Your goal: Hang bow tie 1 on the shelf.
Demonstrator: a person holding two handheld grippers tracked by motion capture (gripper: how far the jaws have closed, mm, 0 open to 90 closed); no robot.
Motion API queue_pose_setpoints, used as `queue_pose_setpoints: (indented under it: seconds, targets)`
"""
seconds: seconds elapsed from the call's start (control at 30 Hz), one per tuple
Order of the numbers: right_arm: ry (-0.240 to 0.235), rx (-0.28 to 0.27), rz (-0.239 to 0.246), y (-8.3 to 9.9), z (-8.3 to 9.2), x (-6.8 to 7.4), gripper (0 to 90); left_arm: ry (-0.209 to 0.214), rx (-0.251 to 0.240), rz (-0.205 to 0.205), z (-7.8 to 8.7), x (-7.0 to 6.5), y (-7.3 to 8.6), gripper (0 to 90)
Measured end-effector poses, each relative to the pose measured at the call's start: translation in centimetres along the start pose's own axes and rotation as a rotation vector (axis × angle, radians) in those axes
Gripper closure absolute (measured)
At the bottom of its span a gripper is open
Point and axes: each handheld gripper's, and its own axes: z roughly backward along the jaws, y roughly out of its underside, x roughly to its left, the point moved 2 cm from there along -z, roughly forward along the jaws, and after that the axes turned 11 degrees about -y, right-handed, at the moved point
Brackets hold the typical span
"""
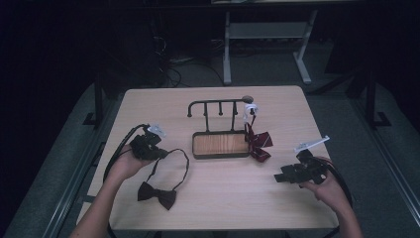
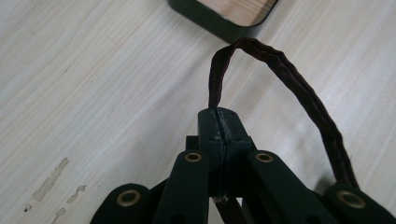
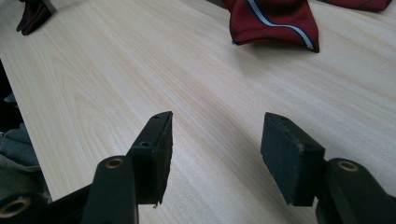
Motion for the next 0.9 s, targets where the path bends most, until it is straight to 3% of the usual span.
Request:
queue_pose_setpoints:
  seconds: [0.57,0.9]
  targets:
    - [0.001,-0.006,-0.004,0.2,0.2,-0.2,43.3,0.024,-0.015,-0.046,2.3,-0.9,-0.7,89.5]
    - [0.003,-0.003,-0.007,0.2,0.3,-0.4,43.1,0.038,-0.018,-0.063,3.5,-0.7,-0.7,89.5]
